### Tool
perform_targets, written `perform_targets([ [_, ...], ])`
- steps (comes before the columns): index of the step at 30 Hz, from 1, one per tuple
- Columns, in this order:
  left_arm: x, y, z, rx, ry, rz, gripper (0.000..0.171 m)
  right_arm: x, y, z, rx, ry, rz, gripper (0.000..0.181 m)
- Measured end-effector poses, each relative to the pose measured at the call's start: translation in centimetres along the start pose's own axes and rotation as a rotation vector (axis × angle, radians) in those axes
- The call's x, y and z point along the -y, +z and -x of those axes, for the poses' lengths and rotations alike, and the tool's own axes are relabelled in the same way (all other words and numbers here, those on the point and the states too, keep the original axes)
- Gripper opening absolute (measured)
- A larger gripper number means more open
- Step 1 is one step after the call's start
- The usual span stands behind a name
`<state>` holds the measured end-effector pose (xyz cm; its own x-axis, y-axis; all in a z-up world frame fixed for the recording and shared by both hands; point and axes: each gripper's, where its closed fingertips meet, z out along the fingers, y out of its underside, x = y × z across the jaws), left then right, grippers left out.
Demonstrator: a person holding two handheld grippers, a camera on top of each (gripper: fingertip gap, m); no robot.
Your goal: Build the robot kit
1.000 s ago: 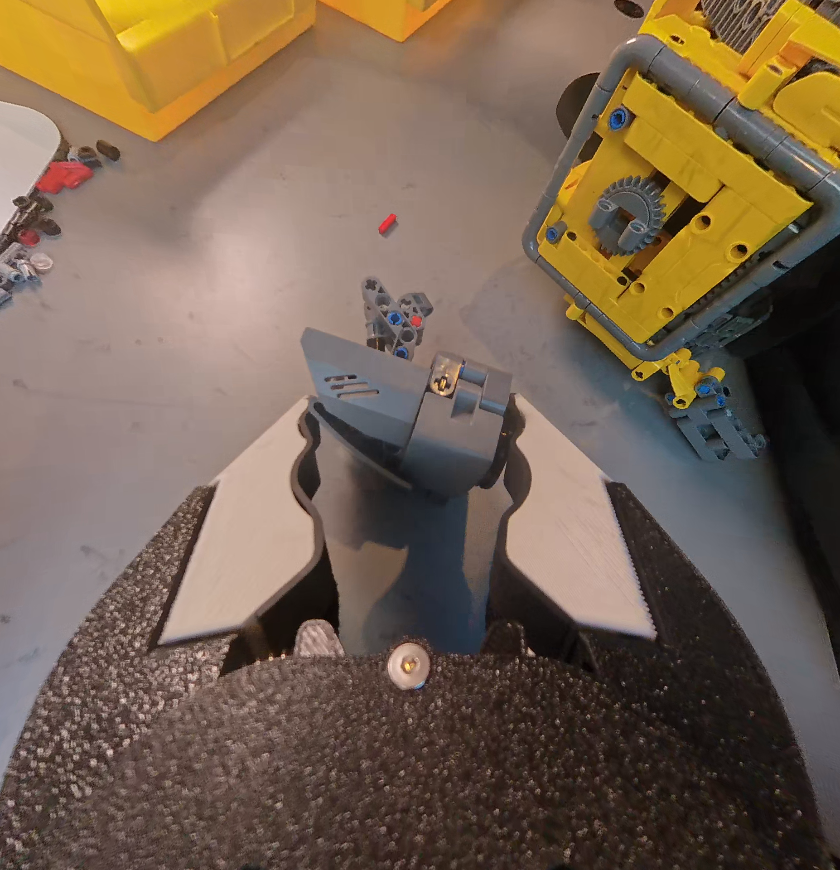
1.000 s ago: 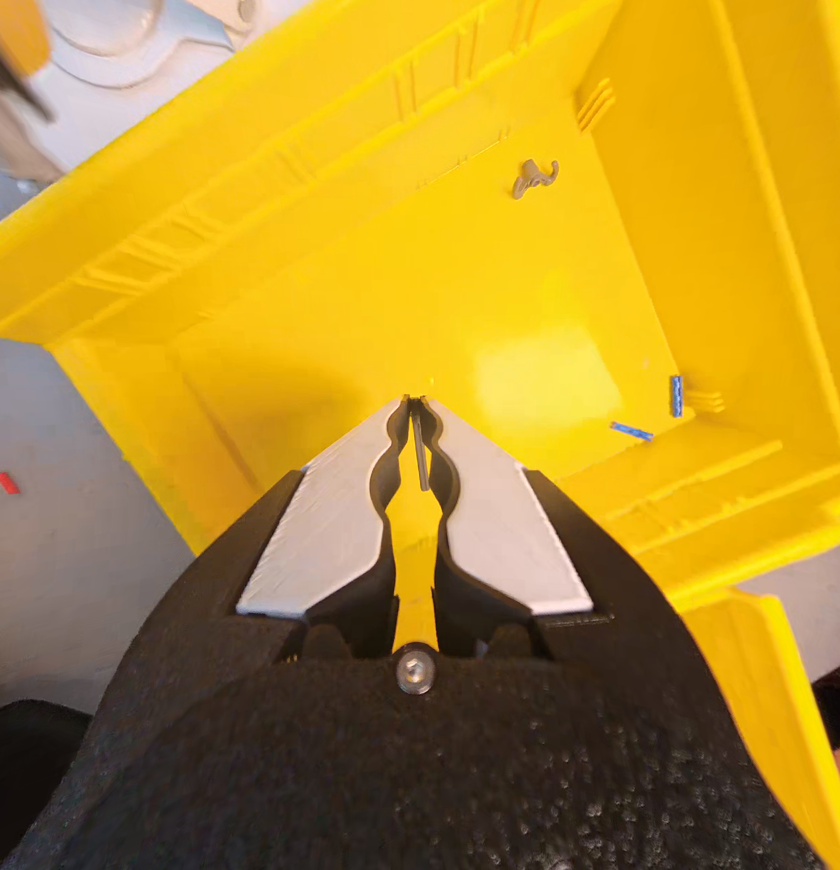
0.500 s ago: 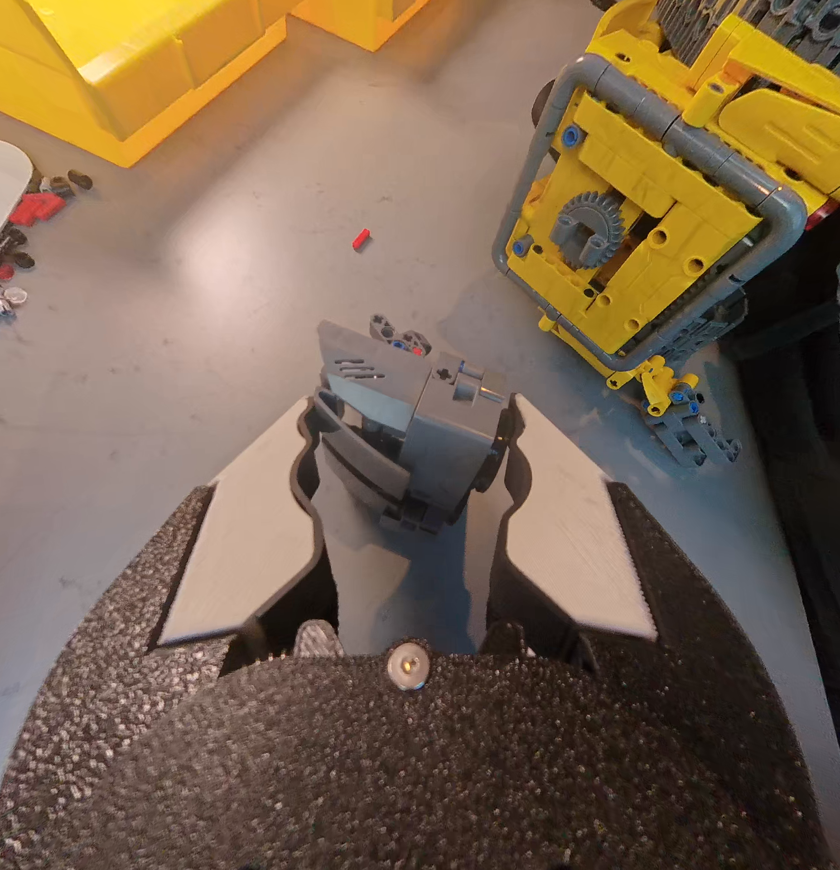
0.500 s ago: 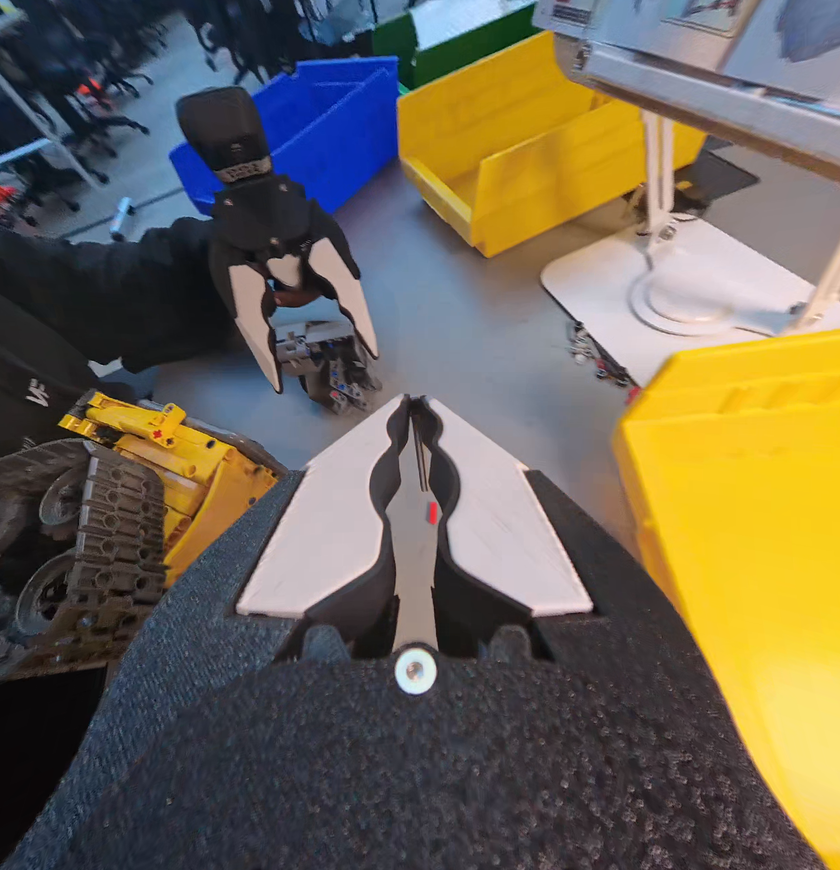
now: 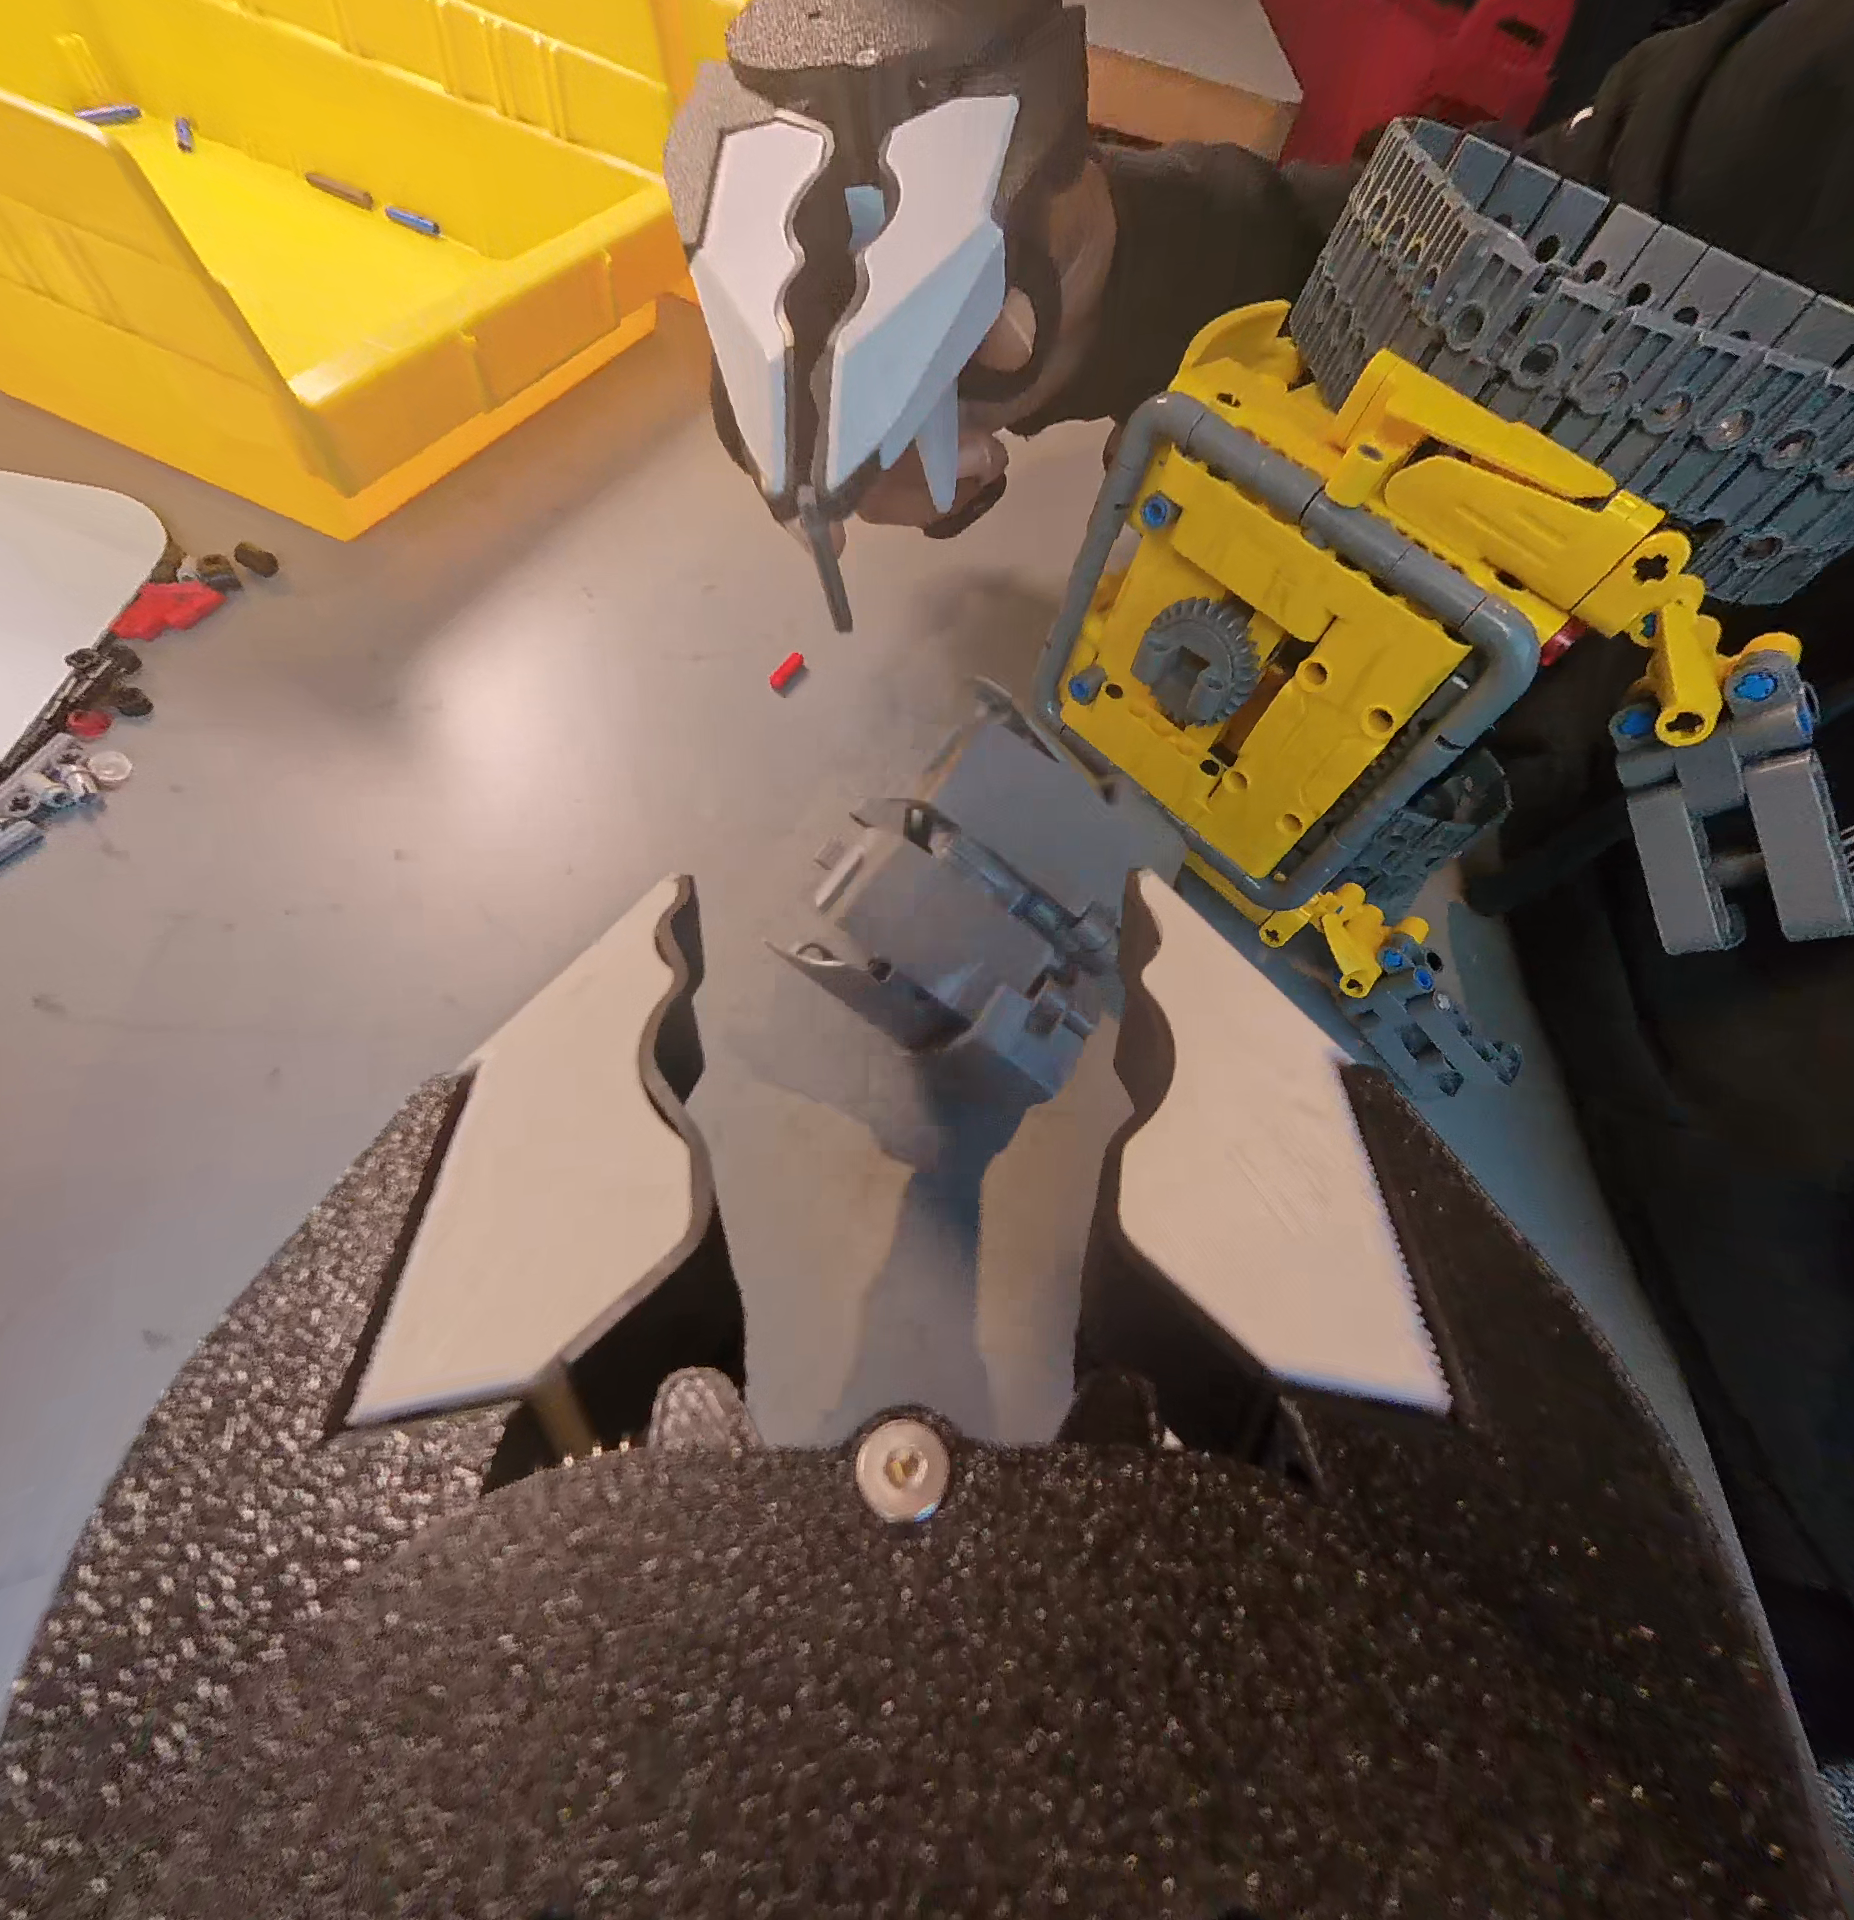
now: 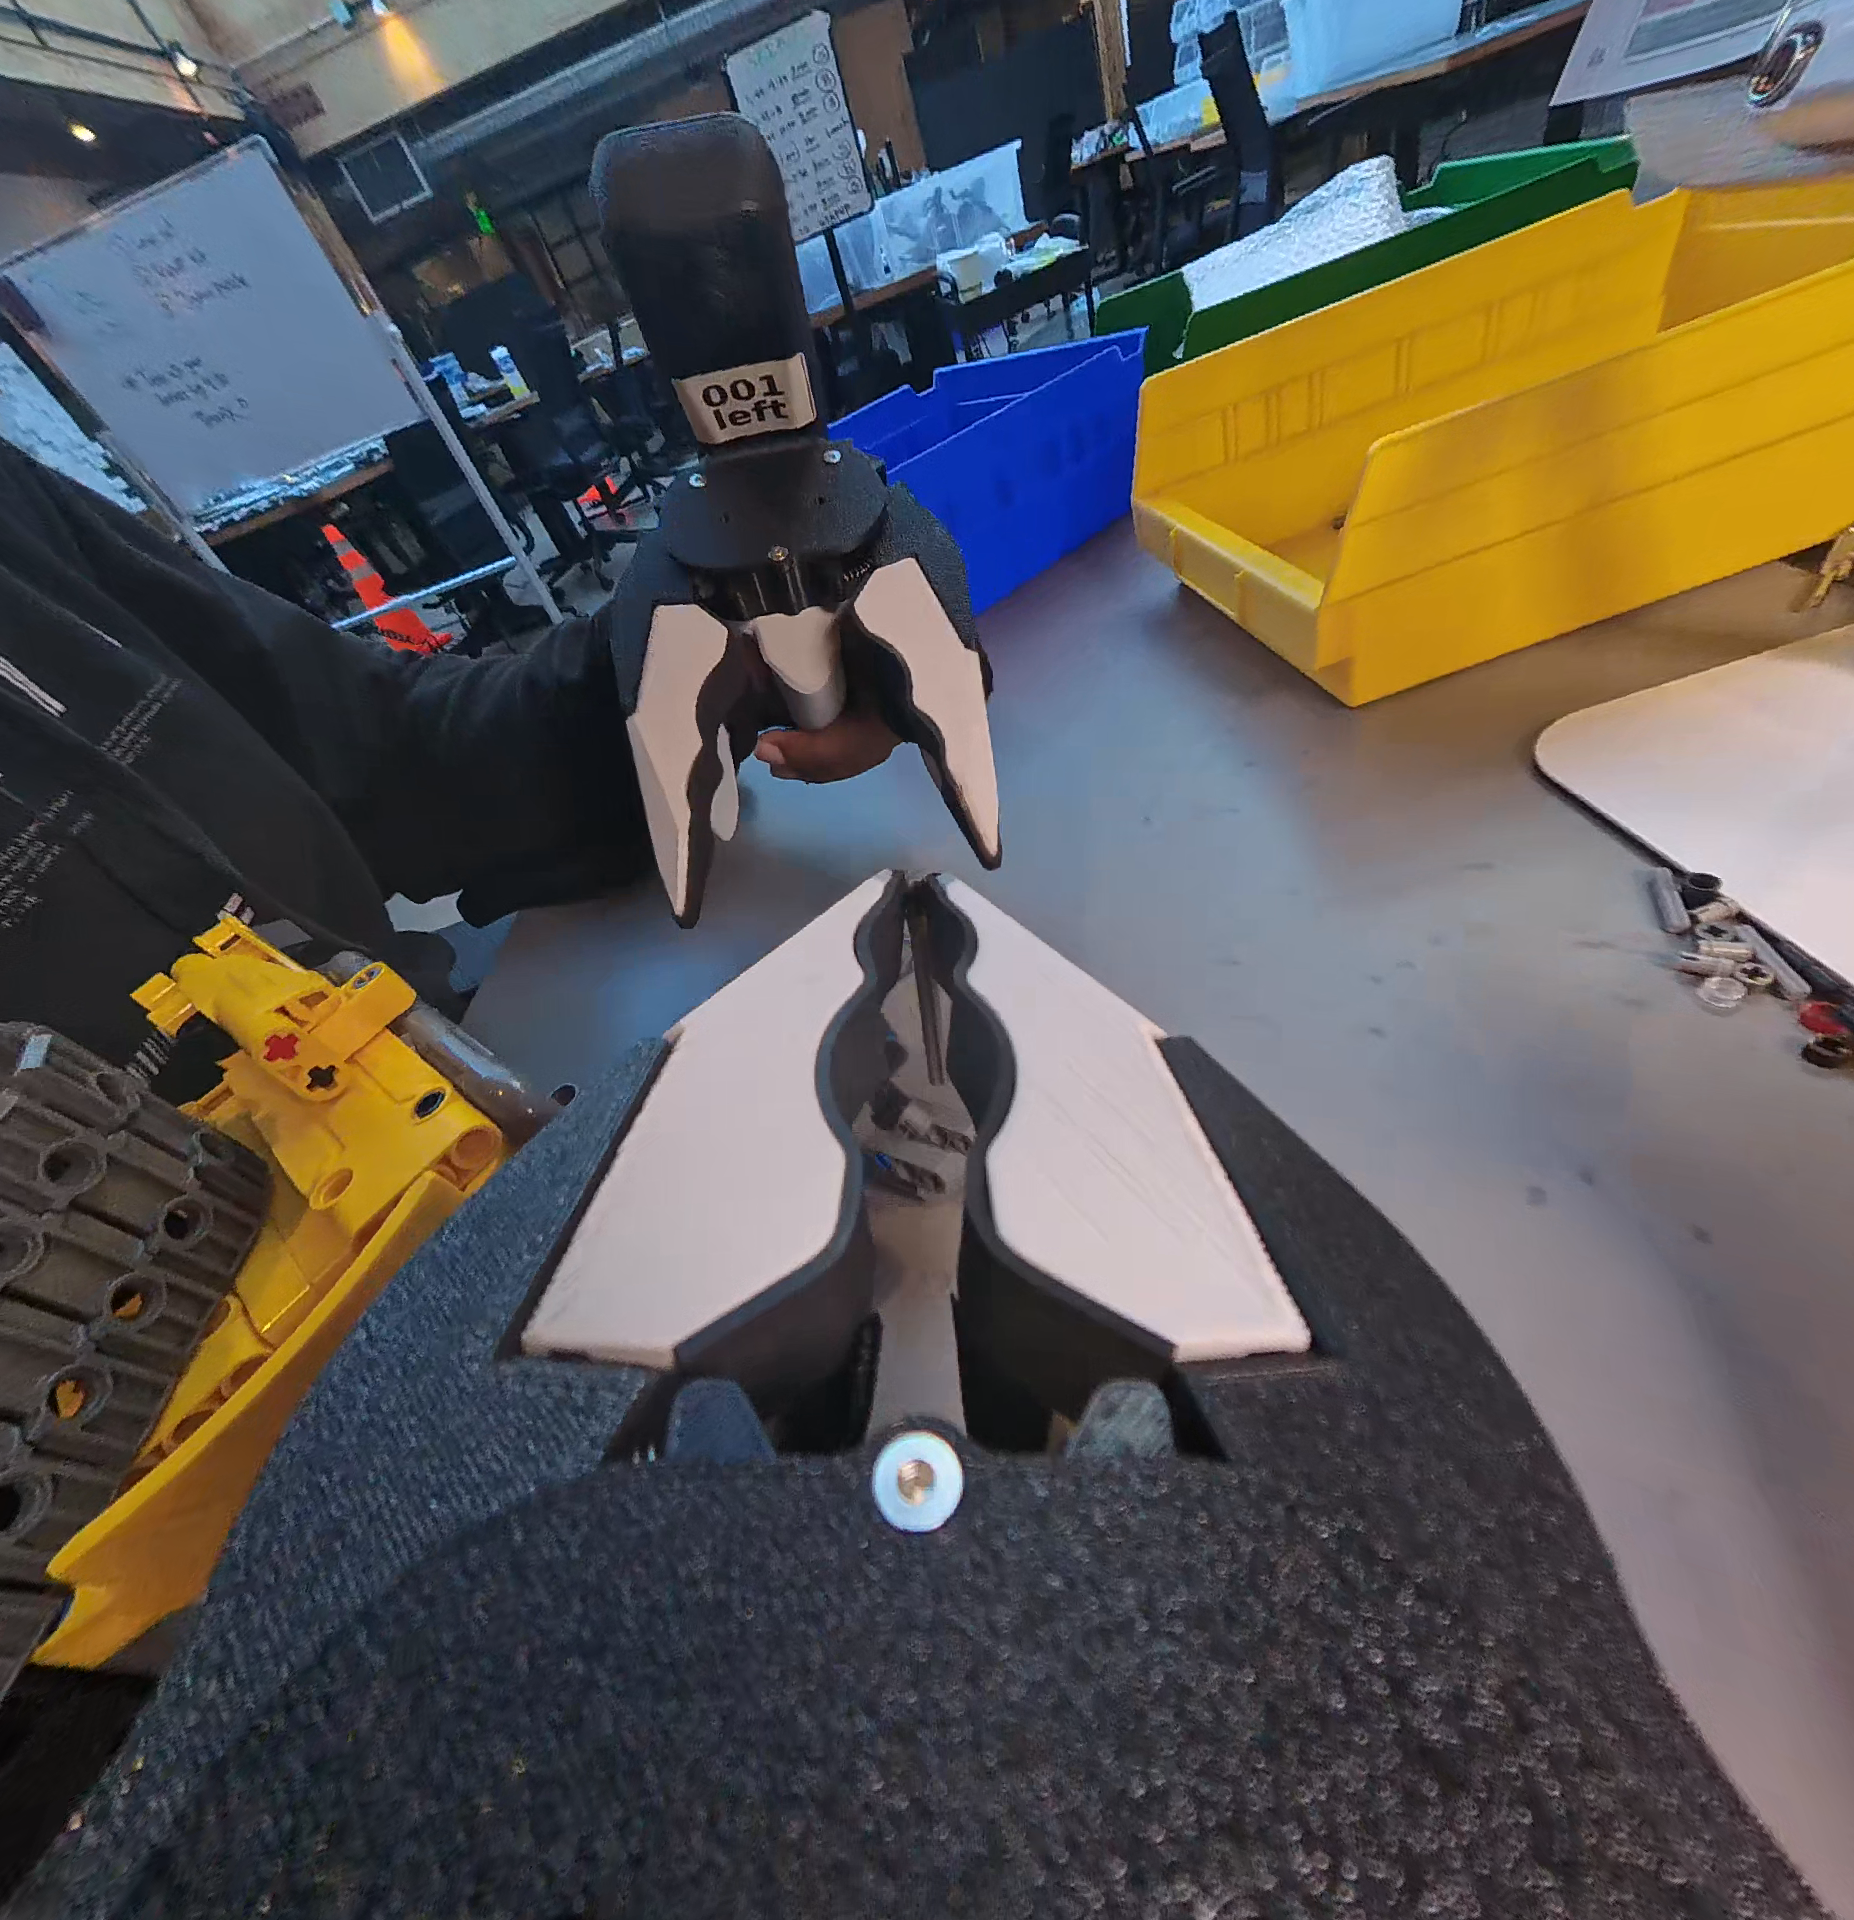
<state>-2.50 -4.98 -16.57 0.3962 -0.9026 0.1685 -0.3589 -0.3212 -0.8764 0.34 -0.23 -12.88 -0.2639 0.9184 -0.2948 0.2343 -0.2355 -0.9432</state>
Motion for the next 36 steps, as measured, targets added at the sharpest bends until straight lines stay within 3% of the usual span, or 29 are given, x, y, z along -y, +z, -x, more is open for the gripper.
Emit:
perform_targets([
  [6,0.3,2.4,-2.0,-0.017,0.094,0.046,0.079,0.2,-0.8,-0.3,-0.017,-0.001,-0.031,0.003],
  [12,4.4,3.2,-0.3,0.003,-0.087,-0.156,0.066,2.8,-1.0,1.9,0.095,0.004,-0.208,0.003],
  [16,6.7,4.0,-1.0,-0.079,-0.15,-0.26,0.041,4.2,-1.0,2.9,0.13,0.0,-0.3,0.002],
  [19,7.3,3.9,-1.2,-0.052,-0.098,-0.286,0.005,3.7,-0.6,3.1,0.124,-0.016,-0.266,0.003],
  [23,6.4,3.4,-0.9,0.001,-0.043,-0.234,0.002,3.2,-0.3,3.3,0.098,-0.056,-0.222,0.003],
  [26,5.6,2.8,-0.6,0.038,-0.012,-0.196,0.002,3.1,-0.5,3.1,0.058,-0.118,-0.149,0.004],
  [29,4.8,1.3,0.5,0.092,-0.012,-0.176,0.002,4.0,-2.7,4.4,0.093,-0.222,-0.03,0.022],
  [32,3.9,-0.4,1.6,0.128,-0.038,-0.167,0.002,2.5,-4.5,7.1,0.215,-0.313,0.285,0.034],
  [36,2.6,-1.1,3.1,0.162,-0.086,-0.181,0.002,0.2,-6.6,7.8,0.286,-0.388,0.78,0.041],
])
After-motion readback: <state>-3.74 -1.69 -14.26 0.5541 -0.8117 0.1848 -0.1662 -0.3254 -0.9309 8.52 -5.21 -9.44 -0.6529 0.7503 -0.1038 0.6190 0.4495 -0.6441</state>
